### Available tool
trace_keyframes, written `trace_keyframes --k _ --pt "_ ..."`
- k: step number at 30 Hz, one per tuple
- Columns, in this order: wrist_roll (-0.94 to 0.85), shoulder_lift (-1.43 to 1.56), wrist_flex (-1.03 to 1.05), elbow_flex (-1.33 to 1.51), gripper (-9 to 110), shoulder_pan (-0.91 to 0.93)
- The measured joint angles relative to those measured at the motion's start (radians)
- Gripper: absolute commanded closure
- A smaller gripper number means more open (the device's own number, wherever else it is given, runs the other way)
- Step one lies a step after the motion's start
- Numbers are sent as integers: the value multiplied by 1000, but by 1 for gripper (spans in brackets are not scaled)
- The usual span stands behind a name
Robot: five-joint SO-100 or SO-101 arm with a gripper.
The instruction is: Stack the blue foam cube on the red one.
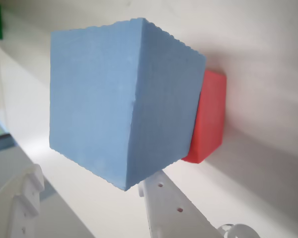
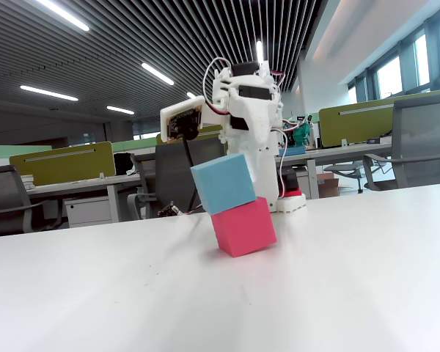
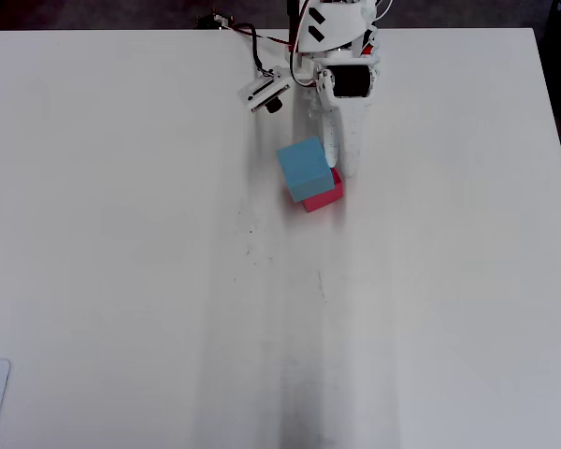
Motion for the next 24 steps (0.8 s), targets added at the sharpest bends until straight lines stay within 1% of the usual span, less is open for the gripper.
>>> trace_keyframes --k 24 --pt "0 0 -15 5 78 18"
